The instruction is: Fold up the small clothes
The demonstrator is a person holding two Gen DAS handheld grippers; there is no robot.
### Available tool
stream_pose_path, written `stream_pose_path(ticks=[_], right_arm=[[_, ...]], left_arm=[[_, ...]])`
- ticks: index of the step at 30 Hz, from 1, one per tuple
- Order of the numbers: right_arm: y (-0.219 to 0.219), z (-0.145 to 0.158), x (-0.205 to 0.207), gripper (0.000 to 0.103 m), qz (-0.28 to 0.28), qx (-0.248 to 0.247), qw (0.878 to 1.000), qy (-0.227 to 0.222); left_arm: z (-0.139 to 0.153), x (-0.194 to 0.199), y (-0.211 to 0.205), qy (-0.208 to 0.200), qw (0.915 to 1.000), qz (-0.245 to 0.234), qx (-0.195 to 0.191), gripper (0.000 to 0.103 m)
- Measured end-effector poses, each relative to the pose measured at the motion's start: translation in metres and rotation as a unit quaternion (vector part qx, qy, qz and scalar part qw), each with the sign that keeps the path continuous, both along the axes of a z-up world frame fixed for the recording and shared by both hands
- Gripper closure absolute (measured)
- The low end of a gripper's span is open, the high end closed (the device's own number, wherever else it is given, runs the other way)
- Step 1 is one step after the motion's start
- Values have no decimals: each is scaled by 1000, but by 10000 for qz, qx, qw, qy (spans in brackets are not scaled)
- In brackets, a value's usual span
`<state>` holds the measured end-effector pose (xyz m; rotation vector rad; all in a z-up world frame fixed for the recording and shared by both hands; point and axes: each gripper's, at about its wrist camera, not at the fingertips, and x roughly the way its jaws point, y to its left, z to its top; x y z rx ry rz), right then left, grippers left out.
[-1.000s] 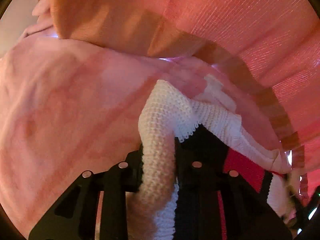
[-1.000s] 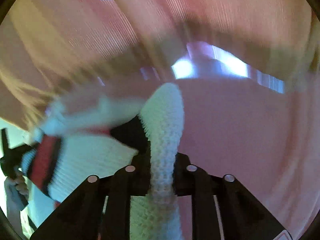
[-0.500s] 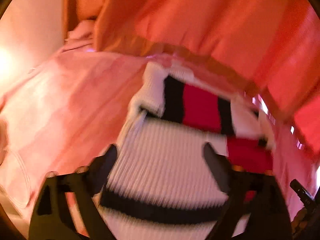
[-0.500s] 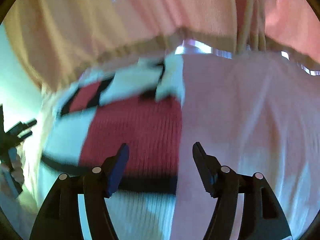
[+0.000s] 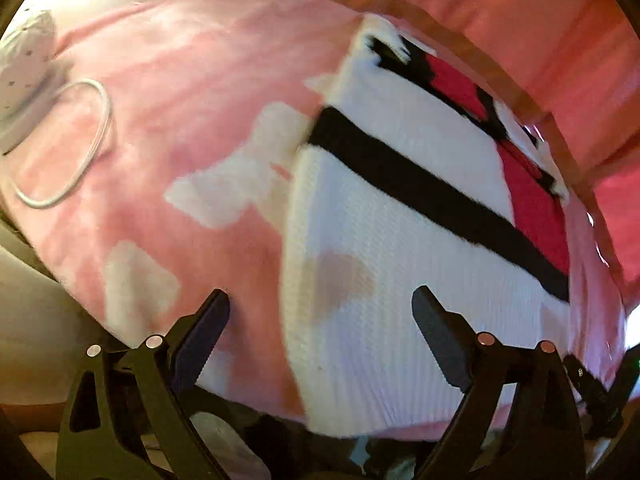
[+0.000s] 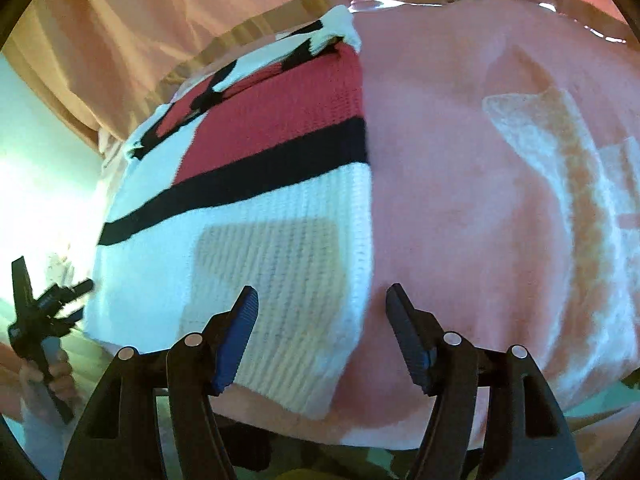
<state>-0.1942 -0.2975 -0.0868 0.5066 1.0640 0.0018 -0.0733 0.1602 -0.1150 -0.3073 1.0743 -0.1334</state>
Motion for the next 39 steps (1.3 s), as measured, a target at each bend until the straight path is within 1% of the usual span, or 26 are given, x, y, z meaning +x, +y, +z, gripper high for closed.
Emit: stream_pose_path(ticks=[2, 3, 4, 5, 6, 7, 8, 9, 10, 11, 13, 16, 18, 22, 23, 25, 26, 27, 29, 30, 32, 34, 35, 37, 38, 39], right_arm=[[2, -2, 0, 40, 35, 263, 9996, -28], [4, -3, 1, 41, 43, 409, 9991, -57], [5, -3, 1, 50, 54, 484, 9988, -74], [7, -6, 3, 68, 113, 569, 9983, -62], [8, -8, 5, 79, 155, 641, 9978, -23], [9, -10, 7, 94, 184, 724, 9972, 18], [9, -12, 8, 95, 174, 783, 9968, 33], [9, -10, 8, 96, 149, 787, 9968, -29], [8, -3, 7, 96, 141, 700, 9973, -140], [7, 6, 5, 96, 123, 598, 9978, -251], [-1, 32, -5, 97, 73, 453, 9976, -526], [-14, 69, -30, 97, 16, 111, 9970, -762], [-22, 84, -52, 97, 3, -103, 9970, -770], [-16, 107, -100, 97, 46, -215, 9981, -583], [-12, 111, -108, 97, 69, -220, 9983, -537], [-4, 120, -137, 97, 141, -194, 9989, -397], [0, 125, -150, 97, 188, -187, 9990, -363], [5, 135, -166, 97, 259, -187, 9988, -384], [9, 156, -185, 97, 373, -213, 9977, -526], [9, 171, -193, 97, 425, -241, 9966, -664], [7, 198, -196, 97, 488, -264, 9937, -972], [-2, 224, -181, 97, 501, -237, 9890, -1373], [-8, 233, -168, 97, 486, -237, 9864, -1551], [-26, 241, -128, 97, 429, -158, 9821, -1828], [-35, 239, -107, 97, 324, -114, 9818, -1866], [-46, 232, -76, 97, 209, 15, 9837, -1784]], left_arm=[[0, -3, -5, -34, 10000, -67, -57, 15], [1, -4, -9, -42, 9998, -161, -140, 19], [0, -4, -12, -64, 9996, -229, -162, 23], [-1, -4, -16, -73, 9993, -316, -183, 35], [0, -4, -20, -90, 9993, -370, -59, 43], [-1, -4, -23, -116, 9992, -384, 23, 50], [-1, -3, -24, -166, 9989, -442, 71, 84], [-4, 0, -24, -11, 9978, -620, -235, 92], [-4, 0, -23, 22, 9981, -534, -304, 92], [0, -1, -23, -14, 9984, -490, -271, 92], [17, -13, -25, -216, 9979, -582, -191, 93], [43, -37, -22, -339, 9962, -694, -398, 93], [56, -56, -24, -342, 9948, -846, -454, 93], [69, -104, -31, -384, 9927, -1098, -319, 93], [72, -119, -29, -412, 9921, -1151, -274, 93], [77, -152, -27, -515, 9902, -1274, -260, 93], [81, -165, -26, -558, 9893, -1309, -333, 93], [88, -181, -22, -611, 9882, -1313, -504, 93], [103, -204, -15, -710, 9859, -1286, -806, 93], [118, -214, -11, -841, 9847, -1215, -924, 93], [140, -217, -13, -1069, 9824, -1201, -955, 93], [167, -206, -18, -1386, 9787, -1255, -853, 93], [181, -190, -23, -1531, 9769, -1269, -785, 93], [195, -153, -35, -1794, 9742, -1209, -635, 93], [196, -133, -40, -1837, 9741, -1197, -560, 92], [195, -98, -51, -1871, 9753, -1105, -410, 92]])
